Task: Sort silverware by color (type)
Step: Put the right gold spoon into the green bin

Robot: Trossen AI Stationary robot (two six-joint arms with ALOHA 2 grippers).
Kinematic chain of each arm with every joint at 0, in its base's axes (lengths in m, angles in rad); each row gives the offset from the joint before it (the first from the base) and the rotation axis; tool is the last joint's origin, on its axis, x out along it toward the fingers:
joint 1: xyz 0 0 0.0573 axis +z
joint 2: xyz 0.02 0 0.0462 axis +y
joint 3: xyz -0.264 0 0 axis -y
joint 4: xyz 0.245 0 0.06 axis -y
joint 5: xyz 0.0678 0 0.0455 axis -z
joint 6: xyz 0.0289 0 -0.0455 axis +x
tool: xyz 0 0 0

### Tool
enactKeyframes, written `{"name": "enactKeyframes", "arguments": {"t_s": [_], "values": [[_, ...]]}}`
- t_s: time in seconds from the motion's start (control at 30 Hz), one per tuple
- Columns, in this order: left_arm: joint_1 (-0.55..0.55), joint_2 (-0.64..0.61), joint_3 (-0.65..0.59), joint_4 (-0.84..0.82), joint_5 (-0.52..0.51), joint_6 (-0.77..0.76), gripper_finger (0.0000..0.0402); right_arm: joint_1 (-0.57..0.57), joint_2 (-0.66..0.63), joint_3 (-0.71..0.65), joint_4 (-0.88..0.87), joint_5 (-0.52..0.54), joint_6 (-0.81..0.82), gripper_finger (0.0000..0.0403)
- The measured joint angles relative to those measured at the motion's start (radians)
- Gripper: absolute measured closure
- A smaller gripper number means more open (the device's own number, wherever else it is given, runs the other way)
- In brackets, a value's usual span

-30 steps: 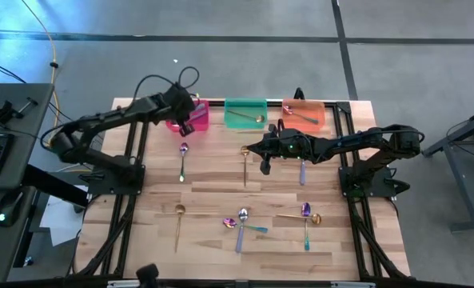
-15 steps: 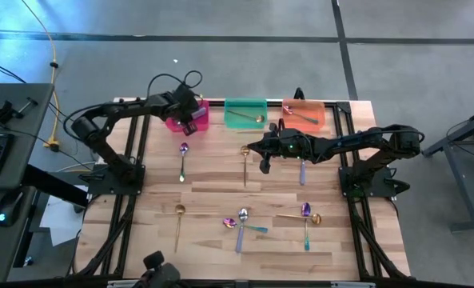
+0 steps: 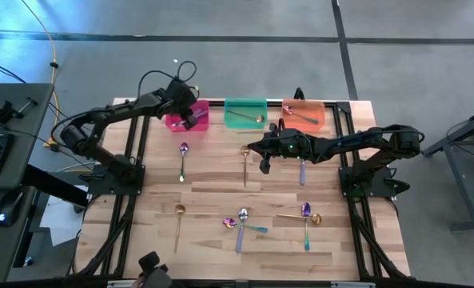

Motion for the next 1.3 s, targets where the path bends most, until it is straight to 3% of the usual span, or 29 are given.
{"name": "enactKeyframes", "arguments": {"t_s": [0.2, 0.4, 0.57, 0.73, 1.13, 1.3], "values": [[-0.021, -0.115, -0.009, 0.027, 0.087, -0.044, 0.0348, 0.0, 0.0, 0.0, 0.0, 0.0, 0.0, 0.0403], [-0.114, -0.266, -0.112, 0.18, 0.144, -0.121, 0.0394, 0.0, 0.0, 0.0, 0.0, 0.0, 0.0, 0.0403], [-0.23, -0.396, -0.219, 0.316, 0.172, -0.189, 0.0398, 0.0, 0.0, 0.0, 0.0, 0.0, -0.001, 0.0403], [-0.337, -0.493, -0.284, 0.35, 0.171, -0.217, 0.0397, 0.0, 0.0, 0.0, 0.0, 0.0, -0.001, 0.0403], [-0.522, -0.526, -0.29, 0.326, 0.167, -0.24, 0.0397, 0.0, 0.0, 0.0, 0.0, 0.0, -0.001, 0.0403], [-0.61, -0.508, -0.413, 0.552, 0.216, -0.312, 0.04, 0.0, 0.0, 0.0, 0.0, 0.0, -0.001, 0.0403]]}}
